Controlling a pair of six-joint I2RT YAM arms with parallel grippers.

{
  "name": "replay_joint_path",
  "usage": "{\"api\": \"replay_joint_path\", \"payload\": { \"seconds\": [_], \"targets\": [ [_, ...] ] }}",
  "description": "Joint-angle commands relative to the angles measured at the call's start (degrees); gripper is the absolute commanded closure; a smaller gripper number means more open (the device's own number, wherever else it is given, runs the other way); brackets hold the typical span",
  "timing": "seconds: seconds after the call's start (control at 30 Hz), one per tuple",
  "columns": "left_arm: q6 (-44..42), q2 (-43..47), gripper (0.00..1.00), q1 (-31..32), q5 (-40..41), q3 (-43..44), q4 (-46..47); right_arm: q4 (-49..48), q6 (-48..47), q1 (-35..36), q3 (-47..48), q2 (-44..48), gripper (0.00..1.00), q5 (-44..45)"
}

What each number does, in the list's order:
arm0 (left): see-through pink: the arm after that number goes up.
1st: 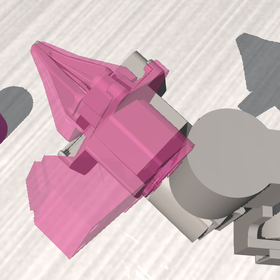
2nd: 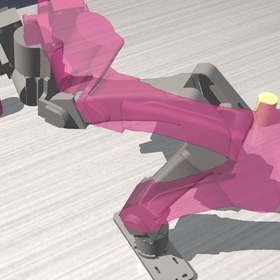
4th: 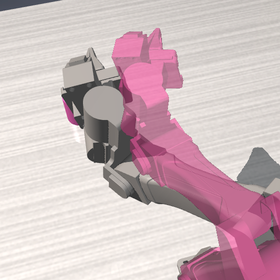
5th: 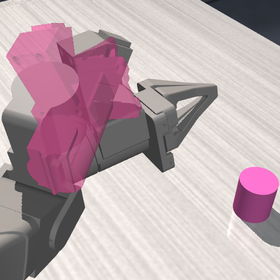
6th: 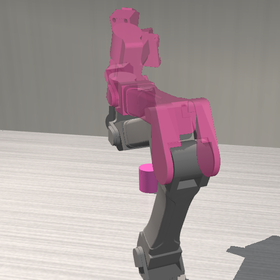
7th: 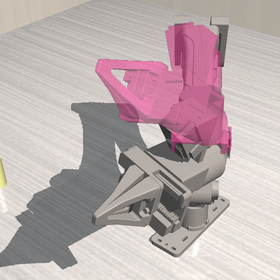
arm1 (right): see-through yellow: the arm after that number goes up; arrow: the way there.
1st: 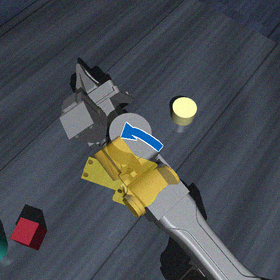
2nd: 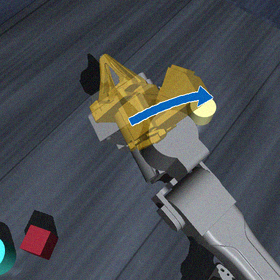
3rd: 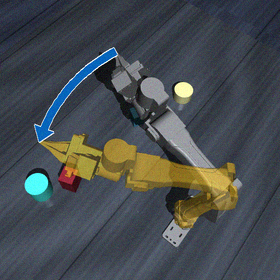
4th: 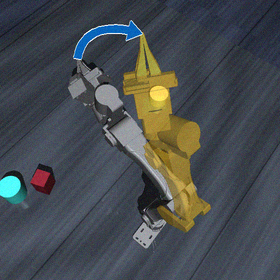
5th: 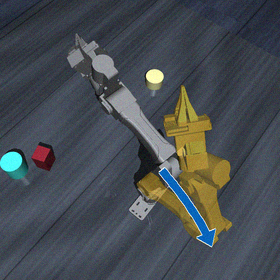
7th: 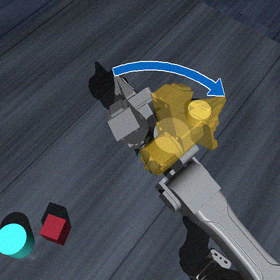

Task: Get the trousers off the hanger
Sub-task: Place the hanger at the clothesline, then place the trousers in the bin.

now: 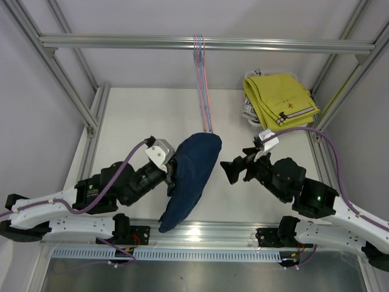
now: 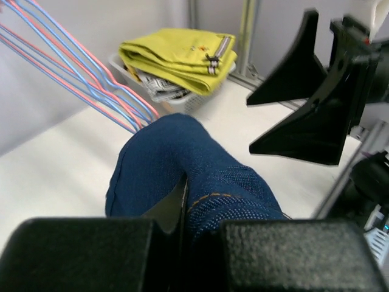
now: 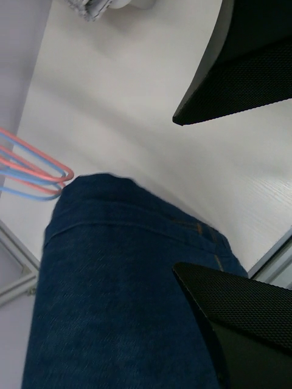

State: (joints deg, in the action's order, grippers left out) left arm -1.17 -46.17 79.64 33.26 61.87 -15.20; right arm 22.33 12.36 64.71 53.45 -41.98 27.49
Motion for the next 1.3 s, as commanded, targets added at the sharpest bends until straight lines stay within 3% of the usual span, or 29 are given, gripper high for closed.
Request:
{"api": "replay_joint_path", "payload": {
  "seconds": [0.0,0.37,0.73,0.9,1.03,1.27],
  "targets": [
    [4.2,1.0,0.92,1.5,1.8,2.8,-1.6,-2.3,-6.4,0.3,0.1,1.2,0.01,-7.2],
    [22.7,5.5,0.99,1.5,0.9,-10.2,-10.5,0.6,-11.6,0.3,0.3,0.4,0.0,-19.1],
    [33.6,6.3,0.99,2.7,-8.2,-11.8,-16.8,-3.3,-16.1,0.3,-3.6,0.2,0.0,-32.4],
    [36.2,7.1,0.99,3.9,-11.5,-11.2,-18.9,-9.0,-17.9,-0.6,-6.7,-3.5,0.0,-42.0],
    [37.7,7.9,0.99,4.6,-13.3,-11.2,-20.3,-13.4,-18.9,-3.0,-7.7,-7.0,0.01,-56.4],
    [38.8,9.0,0.99,6.2,-15.8,-12.0,-22.2,-21.4,-18.8,-7.7,-7.2,-12.7,0.01,-72.4]
  ]
}}
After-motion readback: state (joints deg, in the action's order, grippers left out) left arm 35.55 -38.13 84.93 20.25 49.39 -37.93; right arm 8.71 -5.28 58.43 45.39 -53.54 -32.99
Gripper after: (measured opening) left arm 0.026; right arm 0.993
